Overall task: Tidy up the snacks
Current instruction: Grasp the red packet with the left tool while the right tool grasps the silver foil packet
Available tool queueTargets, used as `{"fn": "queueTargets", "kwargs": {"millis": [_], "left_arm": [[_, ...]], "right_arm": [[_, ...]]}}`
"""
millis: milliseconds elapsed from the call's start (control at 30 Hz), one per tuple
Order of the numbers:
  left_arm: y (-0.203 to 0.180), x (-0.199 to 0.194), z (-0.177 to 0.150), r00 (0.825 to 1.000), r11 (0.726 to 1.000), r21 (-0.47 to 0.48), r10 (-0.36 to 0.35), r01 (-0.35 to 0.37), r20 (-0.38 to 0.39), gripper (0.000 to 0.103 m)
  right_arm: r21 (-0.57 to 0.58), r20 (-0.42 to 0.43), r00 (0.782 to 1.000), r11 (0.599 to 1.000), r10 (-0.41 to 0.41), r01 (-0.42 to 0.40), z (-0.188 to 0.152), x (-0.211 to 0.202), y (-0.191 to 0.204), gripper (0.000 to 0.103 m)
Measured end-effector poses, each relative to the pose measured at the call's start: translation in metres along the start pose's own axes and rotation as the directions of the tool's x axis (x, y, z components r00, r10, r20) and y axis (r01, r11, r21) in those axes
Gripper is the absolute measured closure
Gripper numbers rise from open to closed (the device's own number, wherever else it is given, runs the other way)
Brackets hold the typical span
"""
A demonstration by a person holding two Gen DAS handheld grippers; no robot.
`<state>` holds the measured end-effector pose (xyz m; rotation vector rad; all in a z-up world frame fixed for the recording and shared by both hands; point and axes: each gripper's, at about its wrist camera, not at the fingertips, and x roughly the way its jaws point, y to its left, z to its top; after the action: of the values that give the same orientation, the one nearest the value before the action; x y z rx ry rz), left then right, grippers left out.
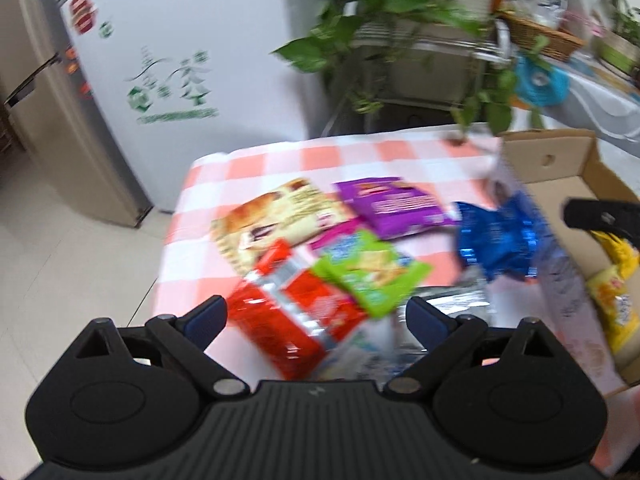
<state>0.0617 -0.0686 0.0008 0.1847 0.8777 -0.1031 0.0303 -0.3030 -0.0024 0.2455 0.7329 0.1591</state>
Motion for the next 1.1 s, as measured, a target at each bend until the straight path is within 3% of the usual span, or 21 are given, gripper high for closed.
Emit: {"fn": "queueTargets", "kwargs": {"millis": [333, 533, 733, 833, 1100], "left_arm": [[0.051, 0.040, -0.004, 0.998, 0.982, -0.189, -0.040, 0.029, -0.053, 0.007], [0.058, 0.065, 0.002, 0.995, 0.953, -0.298, -0.075, 0.052, -0.064, 0.007], [0.052, 0.085, 0.007, 0.994, 0.947, -0.319, -0.061, 0.029, -0.091, 0.007], [0.049, 0.092, 0.003, 0.993, 0.959, -0.283, -0.021, -0.014, -0.120, 0.007], [0.062, 0.087, -0.009, 0.987, 0.963, -0.269, -0.019, -0.024, -0.159, 0.005]], "right_arm": [[-0.217, -0.121, 0.987, 0.967, 0.109, -0.133, -0.018, 0.038, 0.049, 0.027], [-0.261, -0.174, 0.976, 0.949, 0.134, -0.177, -0.024, 0.066, 0.067, 0.035], [-0.286, -0.213, 0.971, 0.943, 0.110, -0.170, -0.029, 0.092, 0.074, 0.035], [-0.278, -0.259, 0.962, 0.948, 0.081, -0.155, -0.032, 0.097, 0.074, 0.035], [-0.212, -0.382, 0.911, 0.946, 0.152, -0.247, -0.041, 0.087, 0.075, 0.025]]}}
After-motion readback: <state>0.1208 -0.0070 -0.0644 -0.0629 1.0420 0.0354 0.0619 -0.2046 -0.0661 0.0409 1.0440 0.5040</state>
